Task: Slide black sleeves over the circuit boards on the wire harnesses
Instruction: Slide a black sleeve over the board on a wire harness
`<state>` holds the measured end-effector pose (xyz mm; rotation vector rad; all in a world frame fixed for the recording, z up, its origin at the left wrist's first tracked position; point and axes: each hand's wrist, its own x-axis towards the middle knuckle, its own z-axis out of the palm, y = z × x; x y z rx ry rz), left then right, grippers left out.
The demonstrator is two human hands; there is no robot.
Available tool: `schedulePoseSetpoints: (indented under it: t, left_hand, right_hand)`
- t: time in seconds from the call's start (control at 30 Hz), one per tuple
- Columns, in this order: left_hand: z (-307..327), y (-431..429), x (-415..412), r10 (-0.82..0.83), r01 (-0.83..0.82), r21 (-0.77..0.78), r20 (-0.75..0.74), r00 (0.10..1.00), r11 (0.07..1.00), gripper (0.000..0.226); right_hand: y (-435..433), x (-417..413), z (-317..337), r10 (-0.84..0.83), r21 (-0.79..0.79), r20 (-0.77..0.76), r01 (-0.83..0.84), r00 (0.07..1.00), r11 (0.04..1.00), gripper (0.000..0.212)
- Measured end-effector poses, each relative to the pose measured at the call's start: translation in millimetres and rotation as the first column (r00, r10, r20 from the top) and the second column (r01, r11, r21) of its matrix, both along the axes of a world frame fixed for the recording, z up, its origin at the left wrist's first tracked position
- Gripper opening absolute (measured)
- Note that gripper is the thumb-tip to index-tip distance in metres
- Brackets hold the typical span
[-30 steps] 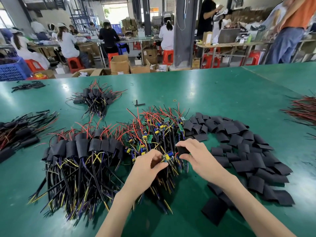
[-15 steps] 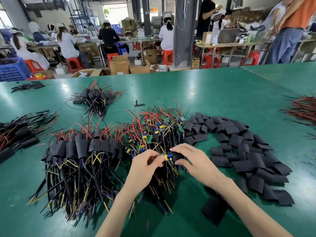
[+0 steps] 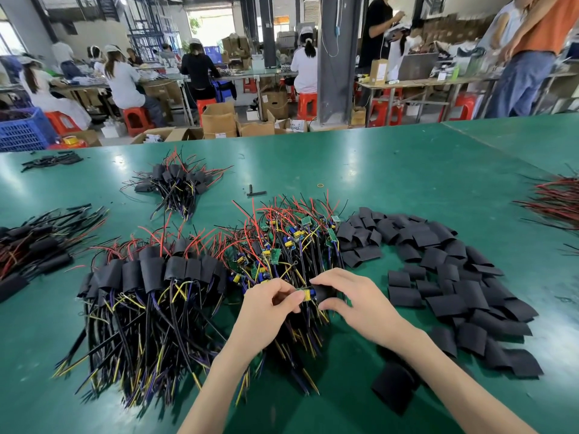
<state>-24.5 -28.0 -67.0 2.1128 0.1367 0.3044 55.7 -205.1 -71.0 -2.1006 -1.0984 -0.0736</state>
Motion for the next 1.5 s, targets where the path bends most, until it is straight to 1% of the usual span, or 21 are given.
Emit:
schedulePoseSetpoints:
  t: [0.1, 0.23, 0.3, 0.4, 0.5, 0.73, 0.83, 0.9, 0.93, 1.0, 1.07, 1.2, 1.27, 1.37, 1.43, 1.5]
  left_hand:
    - [0, -2, 0, 0.011, -0.011, 0.000, -0.002, 1.000, 1.000, 0.017]
    - [1, 0, 1, -0.020, 0.020, 0.017, 0.000, 1.000, 1.000, 0.016]
    - [1, 0, 1, -0.033, 0.033, 0.021, 0.004, 0.999, 0.999, 0.015]
    - [1, 1, 1, -0.048, 0.047, 0.032, 0.015, 0.999, 0.998, 0.015]
    - [1, 1, 1, -0.061, 0.060, 0.054, 0.024, 0.998, 0.997, 0.014]
    - [0, 3, 1, -0.071, 0.069, 0.088, 0.022, 0.997, 0.994, 0.014]
    - [0, 1, 2, -0.079, 0.076, 0.081, 0.041, 0.996, 0.994, 0.020]
    - [0, -1, 2, -0.083, 0.079, 0.089, 0.038, 0.996, 0.993, 0.024]
    - [-1, -2, 2, -0.080, 0.077, 0.093, 0.034, 0.996, 0.993, 0.023]
    - [-2, -3, 2, -0.077, 0.074, 0.088, 0.027, 0.997, 0.993, 0.017]
    - [-2, -2, 1, -0.067, 0.066, 0.082, 0.016, 0.998, 0.994, 0.013]
    - [1, -1, 0, -0.042, 0.041, 0.045, 0.017, 0.999, 0.998, 0.013]
    - [3, -2, -1, -0.038, 0.037, 0.038, 0.015, 0.999, 0.999, 0.016]
    - [3, -4, -1, -0.036, 0.035, 0.060, 0.018, 0.999, 0.998, 0.023]
    - [3, -4, -1, -0.039, 0.038, 0.072, 0.005, 0.999, 0.997, 0.026]
    - [3, -5, -1, -0.036, 0.037, 0.076, -0.007, 0.999, 0.996, 0.026]
  right_hand:
    - [2, -3, -2, -0.027, -0.041, 0.065, 0.030, 0.998, 0.999, 0.034]
    - [3, -3, -3, -0.045, -0.041, 0.090, 0.049, 0.995, 0.998, 0.035]
    - [3, -1, -3, -0.044, -0.025, 0.050, 0.045, 0.998, 0.999, 0.036]
    - [3, 1, -2, 0.002, -0.034, -0.032, -0.003, 0.999, 0.999, 0.039]
    - [2, 2, -2, 0.042, -0.044, -0.045, -0.044, 0.998, 0.998, 0.040]
    - [2, 1, 0, 0.059, -0.052, -0.066, -0.063, 0.996, 0.997, 0.038]
    - [0, 3, 2, 0.081, -0.008, -0.175, -0.084, 0.981, 0.996, 0.039]
    - [-2, 4, 3, 0.102, -0.027, -0.239, -0.111, 0.966, 0.993, 0.040]
    - [-2, 5, 3, 0.107, -0.046, -0.240, -0.121, 0.965, 0.992, 0.040]
    - [-1, 4, 3, 0.098, -0.051, -0.198, -0.110, 0.975, 0.993, 0.039]
    - [2, 2, 2, 0.074, -0.023, -0.131, -0.078, 0.989, 0.997, 0.038]
    - [6, -4, -3, 0.016, -0.021, 0.041, -0.015, 0.999, 1.000, 0.038]
    - [8, -7, -5, 0.018, -0.072, 0.194, -0.004, 0.981, 0.997, 0.039]
    - [10, -12, -3, 0.047, -0.164, 0.412, 0.023, 0.910, 0.986, 0.042]
    - [10, -13, -2, 0.054, -0.179, 0.475, 0.036, 0.879, 0.983, 0.045]
    - [8, -14, -1, 0.060, -0.180, 0.469, 0.028, 0.881, 0.983, 0.046]
